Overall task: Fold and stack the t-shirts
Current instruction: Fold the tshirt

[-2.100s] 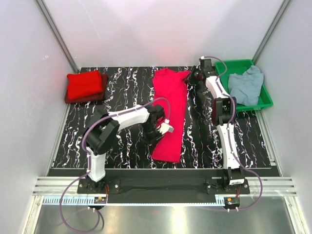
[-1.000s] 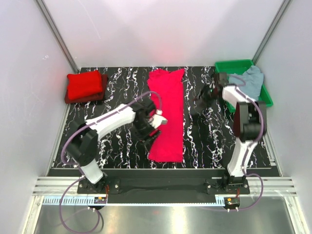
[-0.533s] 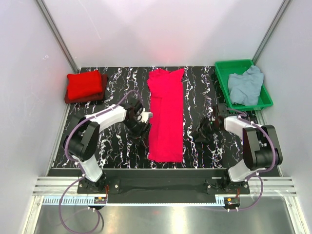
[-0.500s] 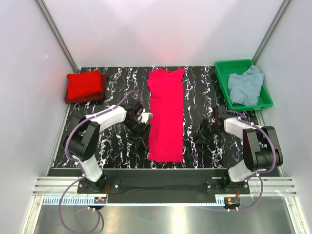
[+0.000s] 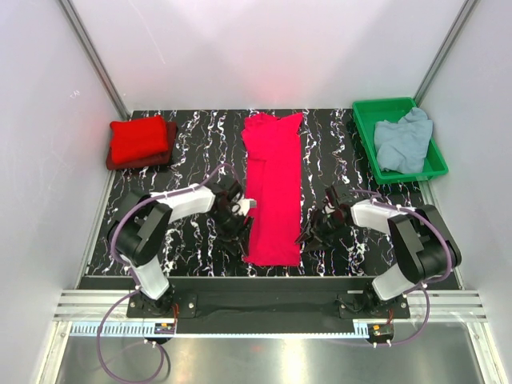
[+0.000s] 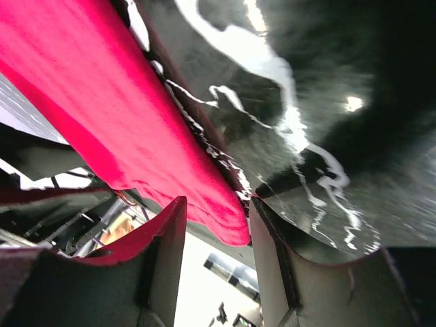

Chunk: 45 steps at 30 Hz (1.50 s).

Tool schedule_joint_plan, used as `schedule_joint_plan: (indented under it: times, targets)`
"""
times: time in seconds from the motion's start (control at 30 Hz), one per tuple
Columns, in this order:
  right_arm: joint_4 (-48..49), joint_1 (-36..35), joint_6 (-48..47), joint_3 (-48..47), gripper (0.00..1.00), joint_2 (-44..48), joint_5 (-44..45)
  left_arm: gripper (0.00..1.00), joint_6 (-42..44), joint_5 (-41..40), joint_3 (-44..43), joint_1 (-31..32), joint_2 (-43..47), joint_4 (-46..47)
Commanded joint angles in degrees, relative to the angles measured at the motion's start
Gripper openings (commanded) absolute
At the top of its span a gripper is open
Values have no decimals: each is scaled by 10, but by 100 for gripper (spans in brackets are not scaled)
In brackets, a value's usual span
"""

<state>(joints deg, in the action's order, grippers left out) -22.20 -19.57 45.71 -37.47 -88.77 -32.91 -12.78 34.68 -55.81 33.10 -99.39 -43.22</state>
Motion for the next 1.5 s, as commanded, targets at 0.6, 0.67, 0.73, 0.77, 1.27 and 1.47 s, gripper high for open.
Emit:
schedule_joint_plan:
  times: [0.6, 0.67, 0.73, 0.77, 1.27, 1.47]
  targets:
    - [-25, -71, 25, 17, 41, 12, -5, 52, -23, 26, -16, 28, -28, 45]
    - [-18, -73, 27, 17, 36, 11, -8, 50, -21, 27, -21, 28, -32, 44]
    - [-14, -73, 26, 16, 28, 9, -9, 47, -23, 29, -20, 28, -36, 47]
    - [-14, -73, 25, 15, 26, 10, -8, 45, -24, 32, -20, 28, -39, 49]
    - [-53, -72, -32, -30, 0, 46, -5, 0, -1, 65, -49, 22, -14, 12]
    - [-117, -59, -99, -103, 0, 75, 17, 0, 34, 52, -99, -1, 11, -41]
